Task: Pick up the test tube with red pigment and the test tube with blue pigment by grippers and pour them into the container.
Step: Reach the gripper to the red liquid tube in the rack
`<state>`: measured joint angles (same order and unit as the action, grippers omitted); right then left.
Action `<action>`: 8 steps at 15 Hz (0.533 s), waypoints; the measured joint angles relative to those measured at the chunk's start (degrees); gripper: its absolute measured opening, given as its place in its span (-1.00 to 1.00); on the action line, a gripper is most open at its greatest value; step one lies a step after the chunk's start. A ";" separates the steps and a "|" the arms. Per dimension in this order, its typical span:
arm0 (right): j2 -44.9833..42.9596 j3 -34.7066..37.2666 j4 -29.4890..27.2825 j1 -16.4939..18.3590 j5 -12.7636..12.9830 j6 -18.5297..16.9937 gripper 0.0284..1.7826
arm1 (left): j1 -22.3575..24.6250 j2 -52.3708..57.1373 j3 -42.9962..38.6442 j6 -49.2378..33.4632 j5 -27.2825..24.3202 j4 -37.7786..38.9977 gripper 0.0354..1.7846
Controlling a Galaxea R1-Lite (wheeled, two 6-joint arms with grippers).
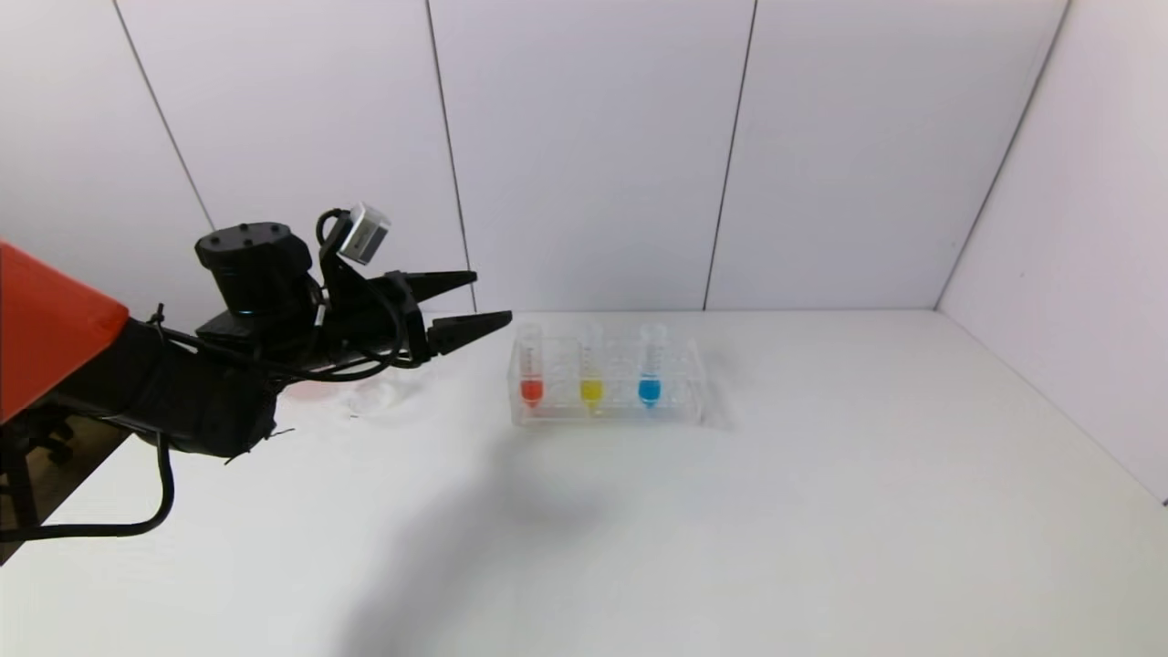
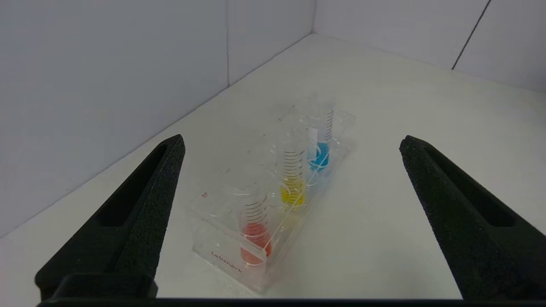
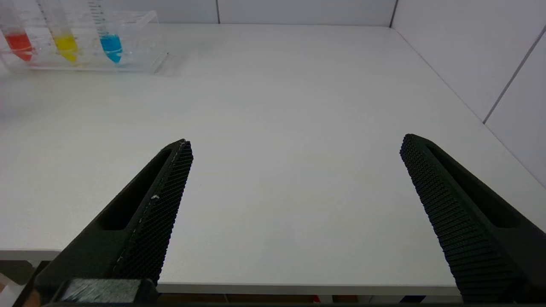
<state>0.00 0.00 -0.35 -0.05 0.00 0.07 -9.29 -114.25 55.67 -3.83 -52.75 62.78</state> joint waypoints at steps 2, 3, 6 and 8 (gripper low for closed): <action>0.00 0.00 0.02 -0.02 0.00 0.00 0.99 | -0.02 -2.26 0.05 -0.05 -4.44 4.24 0.98; 0.00 0.00 0.02 -0.02 0.00 0.00 0.99 | -0.02 -3.22 0.05 -0.05 -6.64 5.61 0.98; 0.00 0.00 0.02 -0.02 0.00 0.00 0.99 | -0.11 -5.57 0.59 0.00 -9.42 6.73 0.98; 0.00 0.00 0.00 -0.02 0.00 0.00 0.99 | -0.22 -7.24 2.07 0.00 -9.48 6.75 0.98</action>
<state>0.00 0.00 -0.35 -0.07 0.00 0.07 -9.51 -121.49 57.75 -3.83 -62.23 69.54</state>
